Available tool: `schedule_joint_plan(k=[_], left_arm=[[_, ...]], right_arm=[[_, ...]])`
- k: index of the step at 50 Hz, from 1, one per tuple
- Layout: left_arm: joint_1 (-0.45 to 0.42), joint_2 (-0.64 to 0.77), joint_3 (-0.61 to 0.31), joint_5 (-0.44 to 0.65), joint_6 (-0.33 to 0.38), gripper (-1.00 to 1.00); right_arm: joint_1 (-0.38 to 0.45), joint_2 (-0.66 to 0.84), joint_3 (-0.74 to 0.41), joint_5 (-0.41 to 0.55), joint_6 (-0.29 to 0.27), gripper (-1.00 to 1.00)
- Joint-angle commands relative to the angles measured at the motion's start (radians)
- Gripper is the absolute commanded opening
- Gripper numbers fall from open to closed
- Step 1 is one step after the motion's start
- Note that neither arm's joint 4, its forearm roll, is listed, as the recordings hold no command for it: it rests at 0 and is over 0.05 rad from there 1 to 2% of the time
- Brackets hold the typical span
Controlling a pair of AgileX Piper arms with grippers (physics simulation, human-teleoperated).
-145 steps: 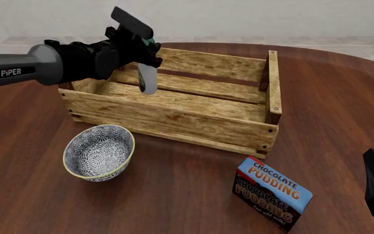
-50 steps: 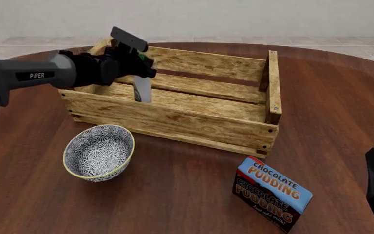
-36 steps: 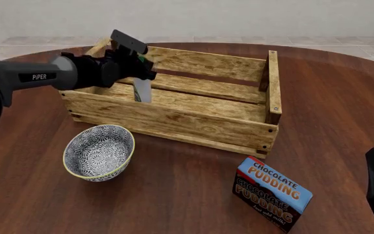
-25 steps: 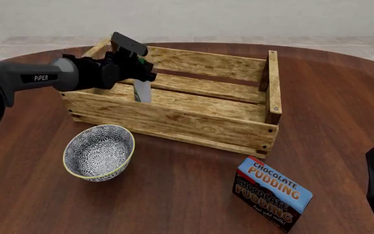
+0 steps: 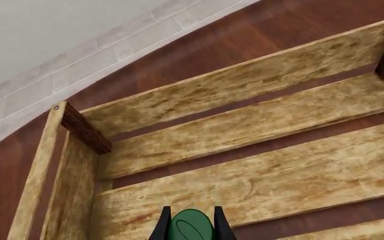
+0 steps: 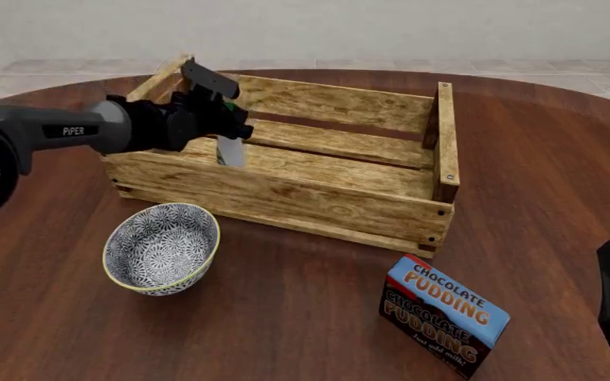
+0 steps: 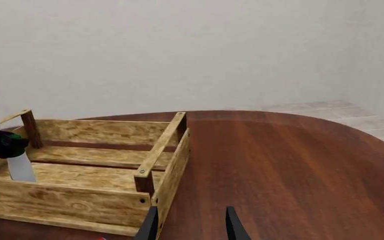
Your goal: Pick up the salad dressing and put it in the tray.
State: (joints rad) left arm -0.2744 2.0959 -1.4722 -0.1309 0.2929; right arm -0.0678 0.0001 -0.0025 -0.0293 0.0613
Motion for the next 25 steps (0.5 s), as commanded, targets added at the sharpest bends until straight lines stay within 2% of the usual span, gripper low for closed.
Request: schedule_joint_plan(k=[1,25], left_arm=[[0.002,0.012,-0.004,-0.012,0.018,-1.00],[0.001,0.020,0.010,-0.023,0.020,-1.00]], right_arm=[[-0.001,0.000,0.000,0.000,0.000,1.00],[-0.003,0.000,-0.001,0.000,0.003,1.00]])
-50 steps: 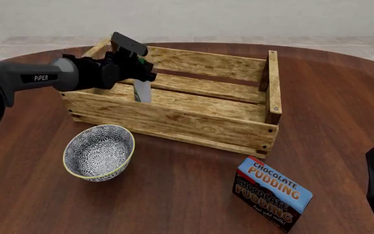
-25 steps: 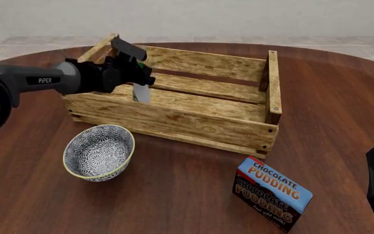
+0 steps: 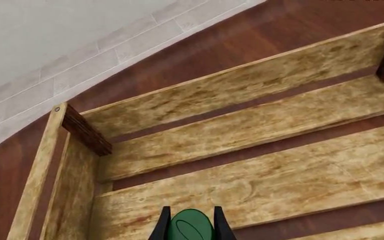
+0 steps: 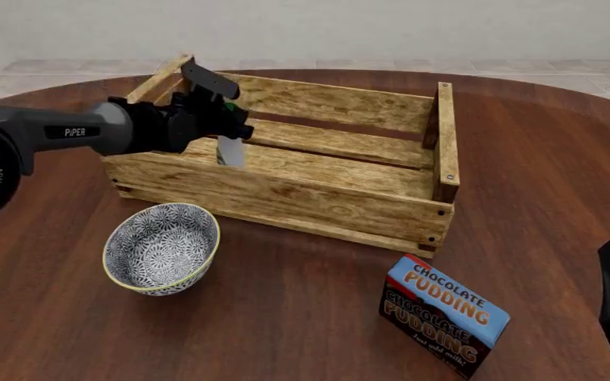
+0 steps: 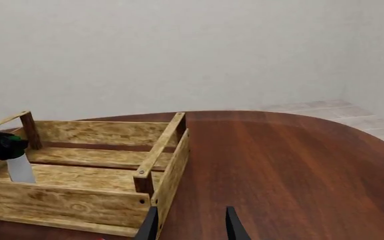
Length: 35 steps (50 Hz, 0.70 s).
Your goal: Pick up the salad dressing and put it in the tray.
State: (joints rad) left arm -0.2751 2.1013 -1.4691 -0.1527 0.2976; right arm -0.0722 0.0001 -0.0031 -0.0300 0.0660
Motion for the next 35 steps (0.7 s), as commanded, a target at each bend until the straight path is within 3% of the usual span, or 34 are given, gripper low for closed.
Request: schedule_joint_plan(k=[1,18,19,35], left_arm=[[0.004,0.012,0.009,-0.002,0.014,-1.00],[0.004,0.006,0.014,0.000,0.014,-1.00],[-0.001,0.005,0.011,0.008,0.012,1.00],[0.001,0.006,0.011,0.004,0.019,1.00]], right_arm=[[0.002,0.000,0.000,0.001,-0.002,1.00],[0.003,0.000,0.000,0.001,-0.001,1.00],[0.003,0.000,0.000,0.001,-0.001,1.00],[0.003,0.000,0.001,-0.001,0.002,1.00]])
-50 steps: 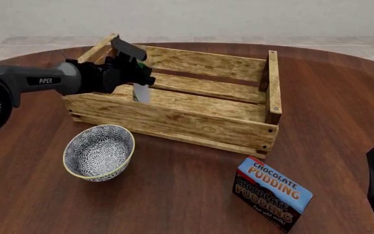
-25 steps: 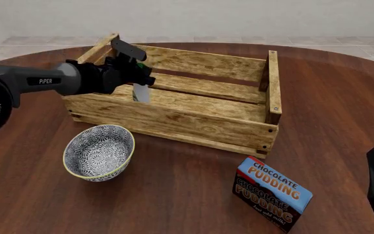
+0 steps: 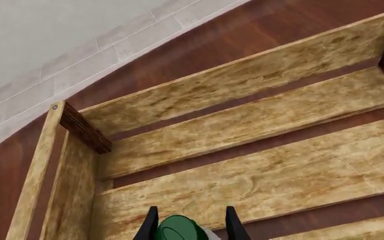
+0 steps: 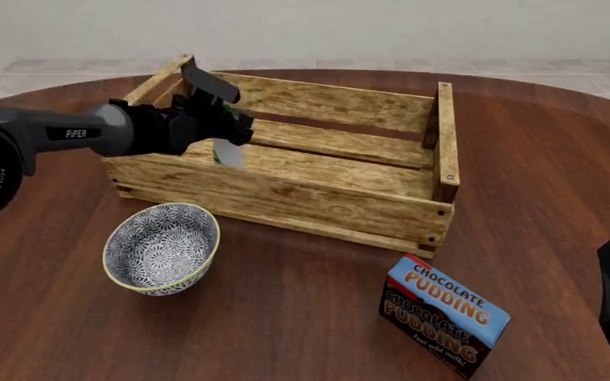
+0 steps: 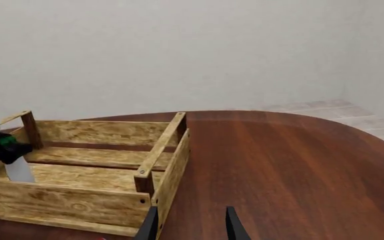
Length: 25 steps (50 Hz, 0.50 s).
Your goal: Pick up the salad dressing and put it in the tray.
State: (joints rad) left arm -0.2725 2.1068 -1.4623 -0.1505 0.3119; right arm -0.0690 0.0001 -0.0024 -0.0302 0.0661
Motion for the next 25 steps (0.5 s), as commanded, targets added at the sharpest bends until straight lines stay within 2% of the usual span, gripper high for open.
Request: schedule_joint_plan(k=[1,25], left_arm=[[-0.001,0.000,0.005,0.001,0.005,1.00],[0.006,-0.019,0.002,0.007,0.019,1.00]], right_arm=[[-0.001,0.000,0.000,-0.001,0.002,1.00],[0.002,0.000,-0.005,0.004,-0.002,1.00]])
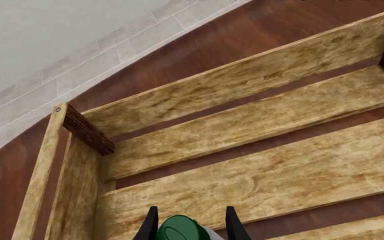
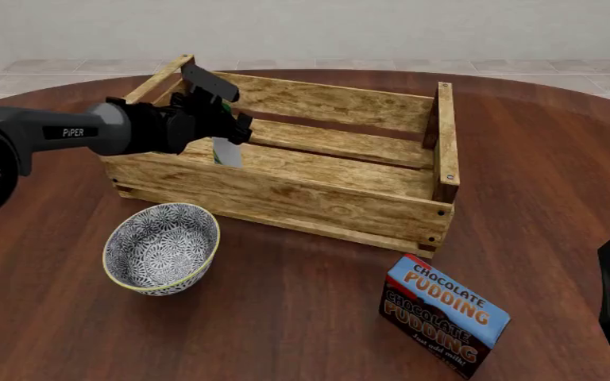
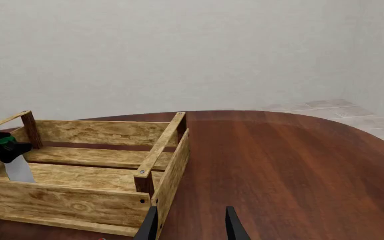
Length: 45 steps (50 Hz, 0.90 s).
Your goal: Pick up the salad dressing and put it in the tray.
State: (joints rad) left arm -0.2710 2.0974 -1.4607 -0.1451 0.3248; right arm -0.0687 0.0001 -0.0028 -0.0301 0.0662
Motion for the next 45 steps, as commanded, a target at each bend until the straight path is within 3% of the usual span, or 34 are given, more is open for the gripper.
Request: schedule_joint_plan(k=[1,45], left_arm=[[0.004,-0.011,0.001,0.002,0.007,1.00],[-0.001,-0.064,-0.010,0.026,0.023,1.00]], right_arm=[[0.001,0.000,-0.003,0.003,-0.002,1.00],[0.002,0.000,0.000,0.000,-0.004,1.00]])
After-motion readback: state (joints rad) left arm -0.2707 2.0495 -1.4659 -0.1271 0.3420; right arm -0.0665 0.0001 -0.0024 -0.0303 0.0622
